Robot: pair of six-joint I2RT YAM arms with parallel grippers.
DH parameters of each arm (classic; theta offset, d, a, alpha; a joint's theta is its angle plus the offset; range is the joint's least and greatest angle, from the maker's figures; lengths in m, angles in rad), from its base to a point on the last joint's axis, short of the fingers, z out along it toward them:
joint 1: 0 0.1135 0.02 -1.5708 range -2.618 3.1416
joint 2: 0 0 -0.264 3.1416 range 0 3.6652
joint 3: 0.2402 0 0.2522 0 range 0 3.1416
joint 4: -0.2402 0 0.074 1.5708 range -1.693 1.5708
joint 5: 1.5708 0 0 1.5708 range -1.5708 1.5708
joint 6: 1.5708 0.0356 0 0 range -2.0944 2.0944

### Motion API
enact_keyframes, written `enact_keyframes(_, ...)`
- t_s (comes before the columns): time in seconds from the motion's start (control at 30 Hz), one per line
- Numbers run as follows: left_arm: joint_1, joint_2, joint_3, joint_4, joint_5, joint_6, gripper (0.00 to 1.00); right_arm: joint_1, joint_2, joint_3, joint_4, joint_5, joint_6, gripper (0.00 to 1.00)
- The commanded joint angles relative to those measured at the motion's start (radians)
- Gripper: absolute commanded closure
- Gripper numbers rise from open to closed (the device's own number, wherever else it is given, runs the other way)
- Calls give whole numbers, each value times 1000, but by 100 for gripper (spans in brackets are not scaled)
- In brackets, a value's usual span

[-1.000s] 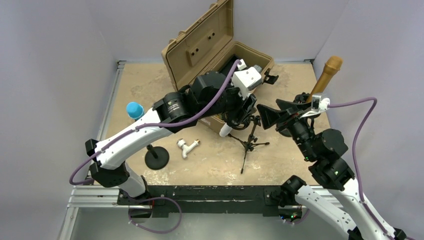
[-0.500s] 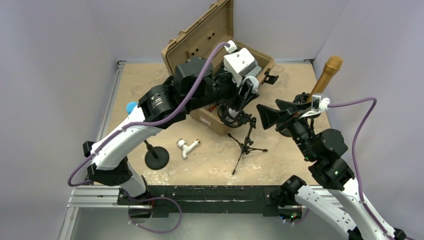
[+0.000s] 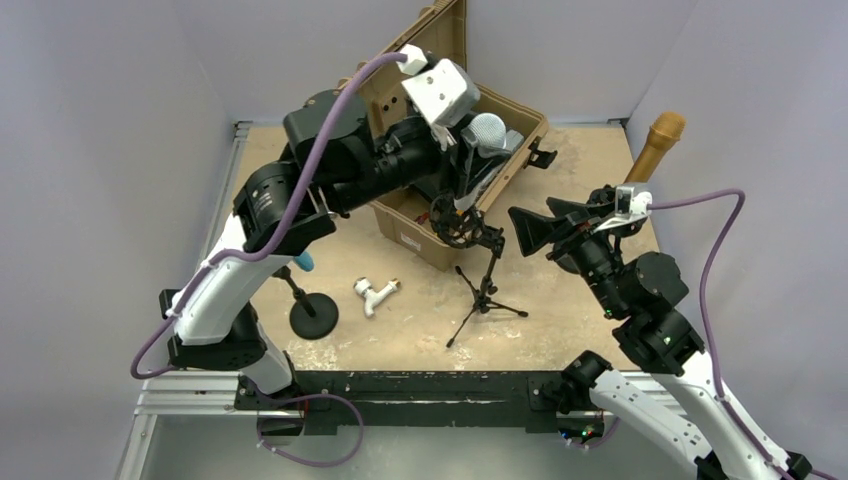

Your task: Remove the microphone from the stand

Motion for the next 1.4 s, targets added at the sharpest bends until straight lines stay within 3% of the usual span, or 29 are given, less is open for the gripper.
enact_keyframes(0.0,-5,-56,75,63,0,84,100,4,9,12,49,13,-8,5)
enact_keyframes(0.2,-5,-142,24,74,-64,123,100,4,30,9,66,5,-8,5)
enact_keyframes(0.43,17,-202,2,117,-443,350,100,3,47,7,77,-12,-5,6)
enact_keyframes(0.53,179,-232,-16,99,-532,304,100,4,48,5,77,-13,-5,6)
enact_keyframes(0.7,488,-354,-247,249,-699,265,100,4,50,12,71,-18,-6,6)
enact_keyframes(0.77,637,-348,-258,205,-725,179,100,4,56,22,61,-19,-9,6)
enact_keyframes(0.9,918,-317,-319,78,-591,-80,100,4,72,46,48,-19,-22,6)
enact_keyframes(0.97,1054,-273,-352,26,-424,-223,100,4,82,56,44,-20,-26,6)
enact_keyframes(1.07,1224,-206,-471,88,-218,-374,100,4,90,58,47,-19,-25,6)
enact_keyframes(1.23,1372,-78,-653,262,-9,-644,100,3,101,51,57,-20,-17,6)
enact_keyframes(1.37,1414,81,-651,324,141,-808,100,4,111,56,58,-18,-8,6)
